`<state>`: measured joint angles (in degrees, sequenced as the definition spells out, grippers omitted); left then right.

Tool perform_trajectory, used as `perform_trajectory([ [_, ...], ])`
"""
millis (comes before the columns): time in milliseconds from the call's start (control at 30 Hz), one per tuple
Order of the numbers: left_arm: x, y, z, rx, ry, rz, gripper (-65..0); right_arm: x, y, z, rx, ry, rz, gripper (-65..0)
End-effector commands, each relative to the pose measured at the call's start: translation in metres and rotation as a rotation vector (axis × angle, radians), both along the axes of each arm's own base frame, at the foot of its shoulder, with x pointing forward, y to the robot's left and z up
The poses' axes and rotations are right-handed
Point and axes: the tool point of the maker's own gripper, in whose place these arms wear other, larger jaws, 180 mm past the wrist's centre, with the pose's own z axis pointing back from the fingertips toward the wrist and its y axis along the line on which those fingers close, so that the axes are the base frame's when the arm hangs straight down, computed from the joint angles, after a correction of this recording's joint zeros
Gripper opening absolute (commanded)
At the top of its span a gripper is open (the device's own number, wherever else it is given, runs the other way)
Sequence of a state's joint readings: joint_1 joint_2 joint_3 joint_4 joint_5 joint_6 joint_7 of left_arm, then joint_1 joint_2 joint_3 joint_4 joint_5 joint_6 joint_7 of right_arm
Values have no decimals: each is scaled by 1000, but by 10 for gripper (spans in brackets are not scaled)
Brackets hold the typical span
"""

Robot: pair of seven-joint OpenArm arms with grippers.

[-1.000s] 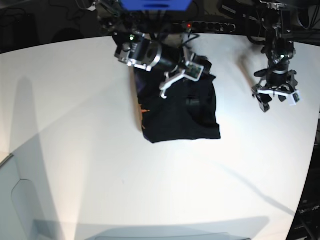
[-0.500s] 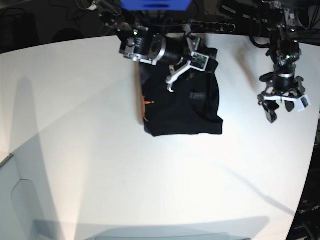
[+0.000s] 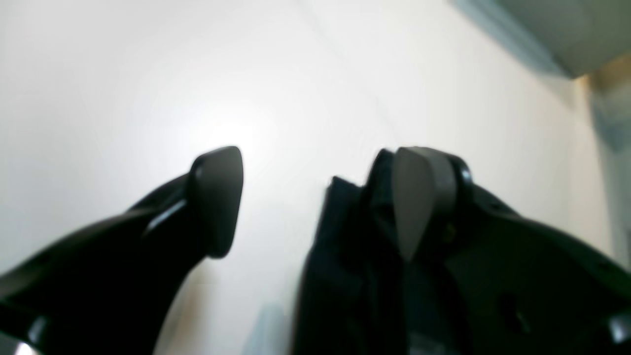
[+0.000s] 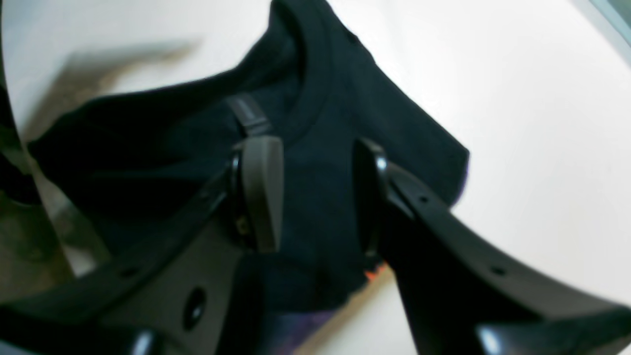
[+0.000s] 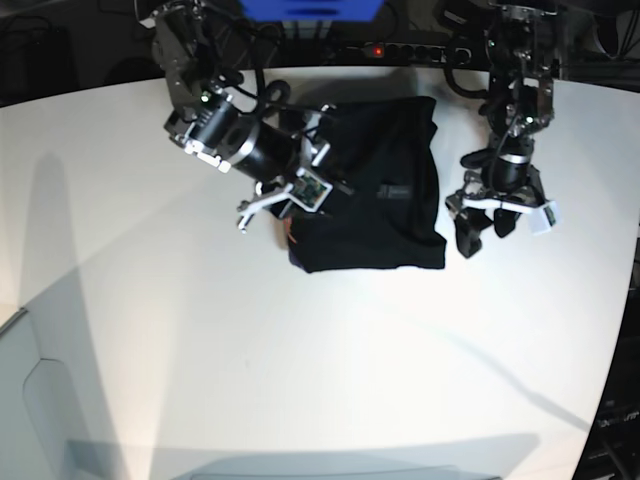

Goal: Fold the T-shirt properly
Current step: 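Hold the folded bundle with both grippers and straighten its edges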

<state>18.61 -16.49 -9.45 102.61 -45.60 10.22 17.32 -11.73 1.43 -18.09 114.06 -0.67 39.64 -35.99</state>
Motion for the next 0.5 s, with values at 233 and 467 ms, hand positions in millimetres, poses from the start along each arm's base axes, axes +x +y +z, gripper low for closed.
perform_trajectory([
  [233,22,-36,5,-36,-40,-77,-192,-3,3,6,37,-6,5,-406],
  [467,33,-50,-18,-46,10,-111,-218,-5,3,4,34,2,4,-406],
])
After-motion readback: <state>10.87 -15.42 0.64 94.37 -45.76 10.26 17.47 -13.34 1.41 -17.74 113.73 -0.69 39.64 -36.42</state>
